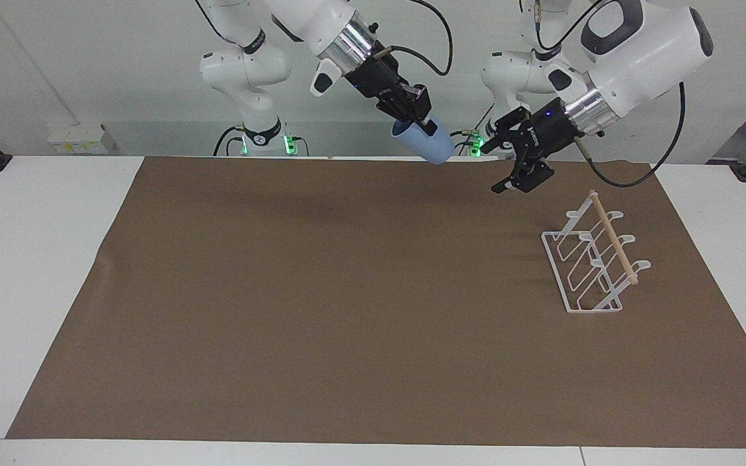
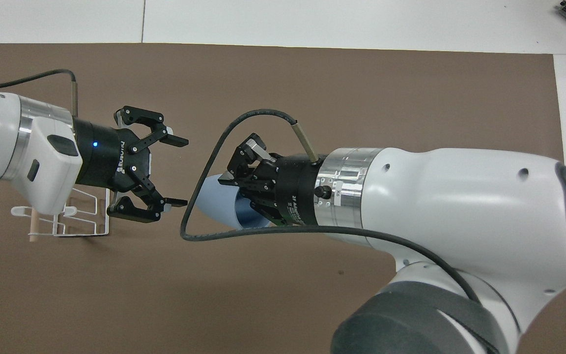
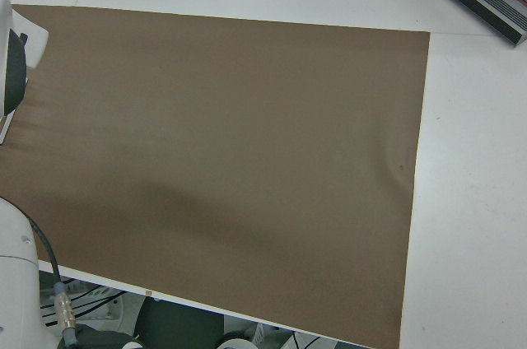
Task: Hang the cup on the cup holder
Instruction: 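Carry the cup toward the rack while the left gripper approaches it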
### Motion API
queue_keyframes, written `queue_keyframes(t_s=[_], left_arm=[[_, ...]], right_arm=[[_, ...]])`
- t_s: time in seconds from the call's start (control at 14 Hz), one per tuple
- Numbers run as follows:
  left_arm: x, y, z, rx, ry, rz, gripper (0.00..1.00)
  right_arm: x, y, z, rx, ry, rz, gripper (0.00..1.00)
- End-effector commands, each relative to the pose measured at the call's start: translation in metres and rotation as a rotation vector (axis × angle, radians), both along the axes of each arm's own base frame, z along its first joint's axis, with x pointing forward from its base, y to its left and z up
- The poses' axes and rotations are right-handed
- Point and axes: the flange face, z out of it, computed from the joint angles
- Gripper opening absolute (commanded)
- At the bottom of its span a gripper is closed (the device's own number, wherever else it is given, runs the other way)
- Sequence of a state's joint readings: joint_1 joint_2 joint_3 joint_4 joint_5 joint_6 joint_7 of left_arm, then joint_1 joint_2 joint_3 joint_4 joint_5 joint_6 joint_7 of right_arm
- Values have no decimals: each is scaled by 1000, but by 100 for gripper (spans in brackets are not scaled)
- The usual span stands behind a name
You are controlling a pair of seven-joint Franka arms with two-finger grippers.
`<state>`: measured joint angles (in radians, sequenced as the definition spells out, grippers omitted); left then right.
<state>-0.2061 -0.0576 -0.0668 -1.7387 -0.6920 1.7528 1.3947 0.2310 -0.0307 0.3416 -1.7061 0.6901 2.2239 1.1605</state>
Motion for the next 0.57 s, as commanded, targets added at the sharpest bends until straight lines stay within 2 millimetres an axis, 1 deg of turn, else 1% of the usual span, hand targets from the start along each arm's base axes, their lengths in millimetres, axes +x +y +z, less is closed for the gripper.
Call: queue_keyframes(t_s=[0.0,0.14,0.36,0.43,0.5], left_arm=[[-17,-11,6,-18,-23,-24,100],[-26,-17,15,-19,-32,-41,100],[-41,-28,27,-19,-51,-68,100],[-44,-29,29,-20,-56,-67,100],[-46,-33,30,-19,-54,-68,100]], right_arm=[[-4,8,0,57,25,-31,0],[2,8,-1,82,46,-93,0],[2,8,-2,82,51,-97,0],[2,8,-2,82,51,-97,0],[2,8,-2,82,51,-97,0]])
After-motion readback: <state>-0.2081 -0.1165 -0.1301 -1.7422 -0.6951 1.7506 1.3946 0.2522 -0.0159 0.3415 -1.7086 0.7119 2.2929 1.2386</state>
